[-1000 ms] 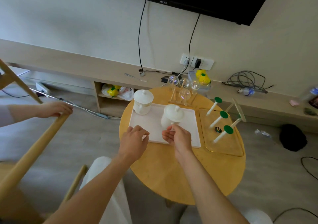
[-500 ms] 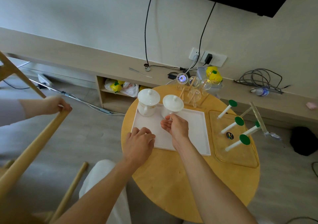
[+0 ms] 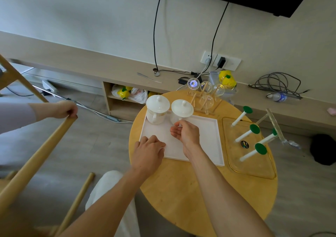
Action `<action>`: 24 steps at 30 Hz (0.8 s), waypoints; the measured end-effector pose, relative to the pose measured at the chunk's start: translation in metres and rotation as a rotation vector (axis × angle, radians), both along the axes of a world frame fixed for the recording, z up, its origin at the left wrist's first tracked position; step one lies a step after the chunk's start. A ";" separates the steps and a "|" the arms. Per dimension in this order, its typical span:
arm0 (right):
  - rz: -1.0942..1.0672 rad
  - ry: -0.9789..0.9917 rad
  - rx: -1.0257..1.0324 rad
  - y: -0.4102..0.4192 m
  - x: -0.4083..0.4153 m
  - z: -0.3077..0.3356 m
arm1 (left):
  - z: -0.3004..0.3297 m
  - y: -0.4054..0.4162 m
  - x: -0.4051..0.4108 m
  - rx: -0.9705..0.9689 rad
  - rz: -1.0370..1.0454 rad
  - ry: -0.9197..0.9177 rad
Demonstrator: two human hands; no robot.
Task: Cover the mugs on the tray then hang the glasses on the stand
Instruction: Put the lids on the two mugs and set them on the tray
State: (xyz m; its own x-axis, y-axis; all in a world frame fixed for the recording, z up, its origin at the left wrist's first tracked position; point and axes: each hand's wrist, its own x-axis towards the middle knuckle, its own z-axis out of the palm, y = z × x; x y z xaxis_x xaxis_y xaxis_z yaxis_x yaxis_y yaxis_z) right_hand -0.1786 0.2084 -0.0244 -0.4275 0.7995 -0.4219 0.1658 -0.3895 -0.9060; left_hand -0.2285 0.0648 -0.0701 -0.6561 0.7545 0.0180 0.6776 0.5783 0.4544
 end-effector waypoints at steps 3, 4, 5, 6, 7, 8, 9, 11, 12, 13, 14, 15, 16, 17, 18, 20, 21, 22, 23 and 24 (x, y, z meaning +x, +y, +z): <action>0.004 0.001 0.005 0.000 0.001 -0.001 | 0.001 0.000 0.000 -0.008 -0.003 -0.006; 0.005 0.001 0.006 0.000 0.001 -0.001 | 0.002 0.000 0.000 -0.013 -0.004 -0.008; 0.006 0.002 0.007 0.000 0.000 -0.001 | 0.002 0.001 0.001 -0.017 -0.005 -0.009; 0.008 0.002 0.007 0.000 0.000 -0.001 | 0.002 0.001 0.000 -0.019 -0.005 -0.011; 0.010 0.001 0.008 0.000 0.000 -0.002 | 0.003 0.001 0.000 -0.021 -0.005 -0.015; 0.011 -0.001 0.007 0.000 0.000 -0.002 | 0.003 0.001 0.000 -0.022 -0.006 -0.017; 0.012 -0.002 0.008 0.001 0.001 -0.002 | 0.003 0.001 0.000 -0.025 -0.008 -0.019; 0.017 -0.004 0.011 0.001 0.001 -0.001 | 0.004 0.001 0.000 -0.030 -0.008 -0.024; 0.022 -0.005 0.014 0.001 0.002 -0.001 | 0.004 0.001 0.000 -0.026 -0.006 -0.025; 0.027 -0.006 0.016 0.001 0.002 -0.001 | 0.004 0.001 0.000 -0.020 -0.003 -0.027; 0.031 -0.008 0.018 0.002 0.002 -0.001 | 0.004 0.001 0.000 -0.016 -0.002 -0.028; 0.034 -0.010 0.020 0.002 0.002 -0.001 | 0.004 0.001 -0.001 -0.016 -0.002 -0.029; 0.035 -0.010 0.021 0.002 0.002 -0.001 | 0.004 0.001 -0.001 -0.019 -0.004 -0.031; 0.035 -0.009 0.020 0.002 0.002 -0.002 | 0.004 0.001 -0.001 -0.022 -0.006 -0.033; 0.036 -0.008 0.017 0.003 0.002 -0.002 | 0.004 0.001 -0.001 -0.023 -0.007 -0.035; 0.039 -0.004 0.012 0.002 0.001 -0.002 | 0.005 0.001 -0.001 -0.021 -0.008 -0.040; 0.042 -0.002 0.010 0.002 0.001 -0.002 | 0.005 0.002 -0.001 -0.020 -0.009 -0.042; 0.043 -0.002 0.008 0.003 0.001 -0.002 | 0.005 0.002 -0.001 -0.021 -0.009 -0.044; 0.044 -0.001 0.006 0.003 0.001 -0.002 | 0.006 0.002 -0.001 -0.021 -0.009 -0.045; 0.044 0.000 0.004 0.003 0.001 -0.002 | 0.006 0.002 -0.001 -0.022 -0.009 -0.043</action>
State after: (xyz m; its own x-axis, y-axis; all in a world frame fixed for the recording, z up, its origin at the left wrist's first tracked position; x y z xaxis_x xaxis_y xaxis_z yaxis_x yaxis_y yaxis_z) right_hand -0.1778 0.2115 -0.0267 -0.4628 0.7815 -0.4185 0.1824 -0.3781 -0.9076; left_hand -0.2299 0.0667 -0.0640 -0.6493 0.7600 -0.0267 0.6625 0.5826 0.4708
